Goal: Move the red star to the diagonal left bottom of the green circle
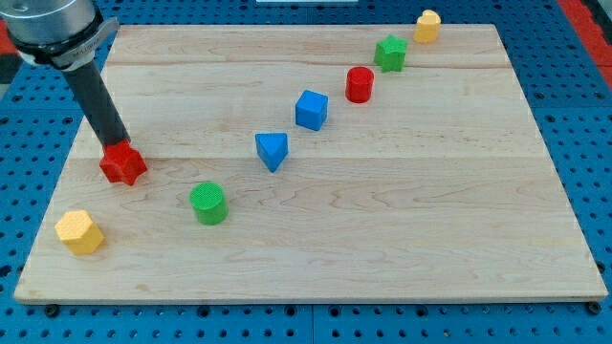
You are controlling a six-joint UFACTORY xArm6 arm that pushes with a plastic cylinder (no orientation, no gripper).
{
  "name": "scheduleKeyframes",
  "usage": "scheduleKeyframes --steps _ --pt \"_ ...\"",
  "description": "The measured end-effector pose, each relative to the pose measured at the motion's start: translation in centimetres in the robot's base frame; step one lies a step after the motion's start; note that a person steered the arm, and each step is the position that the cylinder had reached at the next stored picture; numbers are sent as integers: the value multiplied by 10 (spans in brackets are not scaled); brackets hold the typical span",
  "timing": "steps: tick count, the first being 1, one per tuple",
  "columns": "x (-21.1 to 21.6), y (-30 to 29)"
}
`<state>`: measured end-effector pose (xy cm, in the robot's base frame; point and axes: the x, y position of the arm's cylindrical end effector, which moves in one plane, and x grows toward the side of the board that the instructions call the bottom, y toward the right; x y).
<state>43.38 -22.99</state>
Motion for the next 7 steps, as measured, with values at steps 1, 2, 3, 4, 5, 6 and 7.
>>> scheduleKeyframes --steps 1,2,3,4,5,6,7 --pt "16 12" --pt "33 28" --pt "49 43" --pt "66 58" --pt "82 70" --pt "97 76" --pt "105 71"
